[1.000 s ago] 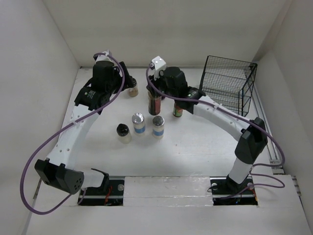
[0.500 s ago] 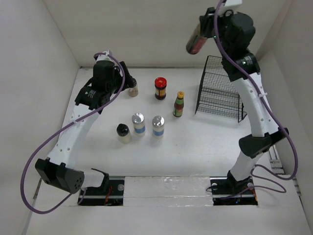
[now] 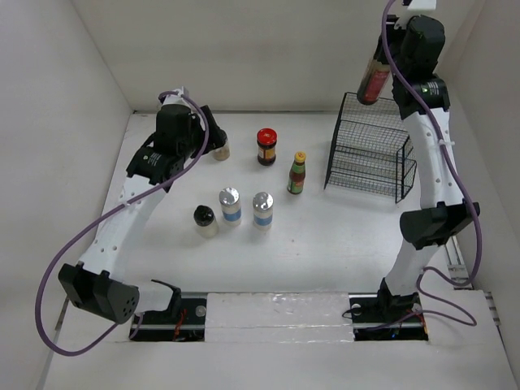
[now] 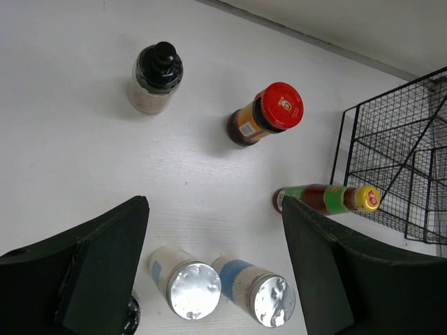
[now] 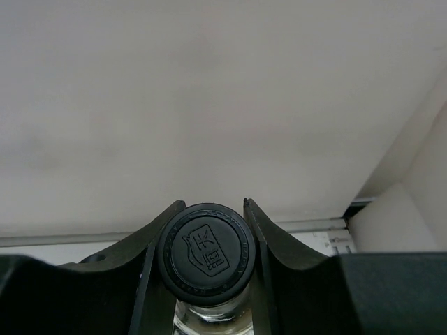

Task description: Organize the condiment bottles

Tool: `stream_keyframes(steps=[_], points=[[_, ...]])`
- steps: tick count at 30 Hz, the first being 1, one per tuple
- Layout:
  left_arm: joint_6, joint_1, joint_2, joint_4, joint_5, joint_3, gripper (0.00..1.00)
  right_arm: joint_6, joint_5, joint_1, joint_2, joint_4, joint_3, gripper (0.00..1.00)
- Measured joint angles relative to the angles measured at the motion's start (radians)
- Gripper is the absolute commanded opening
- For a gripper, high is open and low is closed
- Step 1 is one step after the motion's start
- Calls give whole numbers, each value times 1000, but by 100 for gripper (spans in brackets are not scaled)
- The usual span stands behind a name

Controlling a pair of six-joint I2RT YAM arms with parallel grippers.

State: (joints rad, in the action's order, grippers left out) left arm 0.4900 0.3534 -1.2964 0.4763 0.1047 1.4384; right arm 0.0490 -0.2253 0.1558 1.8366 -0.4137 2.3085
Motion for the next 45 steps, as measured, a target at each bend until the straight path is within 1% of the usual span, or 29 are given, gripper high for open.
stream_keyframes(steps=[4, 9, 19, 29, 40, 43, 45], points=[[6, 0, 14, -9, -19, -50, 72, -1, 5, -38, 29, -17, 0, 1], [17, 0, 23, -21, -47, -87, 72, -2, 16, -44, 40, -45, -1, 1], [17, 31, 32, -39, -55, -91, 72, -5, 23, -49, 40, -30, -68, 0], [17, 31, 43, -45, -53, -122, 72, -20, 58, -66, 51, -18, -68, 0], [18, 31, 43, -46, -52, -124, 72, -24, 103, -75, 109, 23, -87, 2], [18, 31, 43, -46, -52, -124, 72, -28, 110, -79, 107, 46, -132, 2], [18, 31, 43, -47, -52, -123, 72, -29, 111, -81, 107, 67, -177, 4]])
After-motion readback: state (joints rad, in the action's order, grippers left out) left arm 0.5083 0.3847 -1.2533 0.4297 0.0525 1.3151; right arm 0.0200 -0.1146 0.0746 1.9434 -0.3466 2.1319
